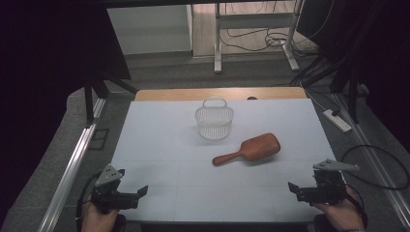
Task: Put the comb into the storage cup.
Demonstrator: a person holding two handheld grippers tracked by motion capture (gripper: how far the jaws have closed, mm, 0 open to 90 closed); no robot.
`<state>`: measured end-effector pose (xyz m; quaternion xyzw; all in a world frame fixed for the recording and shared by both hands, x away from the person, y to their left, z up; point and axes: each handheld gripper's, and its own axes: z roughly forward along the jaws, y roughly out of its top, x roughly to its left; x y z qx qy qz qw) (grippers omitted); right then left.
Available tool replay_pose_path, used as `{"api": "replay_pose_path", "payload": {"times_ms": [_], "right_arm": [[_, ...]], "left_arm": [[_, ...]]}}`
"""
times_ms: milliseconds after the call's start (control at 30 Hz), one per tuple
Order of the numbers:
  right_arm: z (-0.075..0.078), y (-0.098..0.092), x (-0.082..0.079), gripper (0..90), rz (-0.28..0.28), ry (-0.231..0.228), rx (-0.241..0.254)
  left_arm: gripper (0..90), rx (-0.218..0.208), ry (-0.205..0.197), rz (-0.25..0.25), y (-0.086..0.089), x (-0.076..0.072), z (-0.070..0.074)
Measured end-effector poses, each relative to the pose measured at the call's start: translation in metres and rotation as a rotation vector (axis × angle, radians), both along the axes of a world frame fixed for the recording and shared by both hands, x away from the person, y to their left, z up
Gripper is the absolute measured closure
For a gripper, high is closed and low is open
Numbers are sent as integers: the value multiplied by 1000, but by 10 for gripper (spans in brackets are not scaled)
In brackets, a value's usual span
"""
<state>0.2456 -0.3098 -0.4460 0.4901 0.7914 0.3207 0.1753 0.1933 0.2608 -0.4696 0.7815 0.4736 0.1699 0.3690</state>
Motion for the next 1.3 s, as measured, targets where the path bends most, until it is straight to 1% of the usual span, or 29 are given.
{"api": "replay_pose_path", "payload": {"times_ms": [67,167,233,433,567,700,800,1000,1100,1167,1300], "right_arm": [[0,1,1,0,4,6,-4],[0,1,1,0,10,2,-8],[-1,2,1,0,12,5,-14],[0,1,0,0,20,6,-5],[0,1,0,0,24,4,-6],[0,0,0,0,29,4,4],[0,1,1,0,43,8,14],[1,2,1,0,66,13,14],[2,3,3,0,91,11,28],[3,3,4,0,95,10,27],[5,4,7,0,109,-5,23]], "left_arm": [[0,1,-2,3,1,-1,0],[0,2,-6,4,1,-2,0],[0,9,-9,6,1,-2,1],[0,15,2,-6,0,0,0],[0,5,9,-15,1,1,-1],[0,-5,19,-26,2,1,-1],[1,0,19,-32,2,1,-1],[1,6,18,-41,1,0,-1],[1,-1,15,-41,1,0,-1],[1,-5,14,-38,1,0,-1],[2,-10,15,-39,2,0,-1]]}}
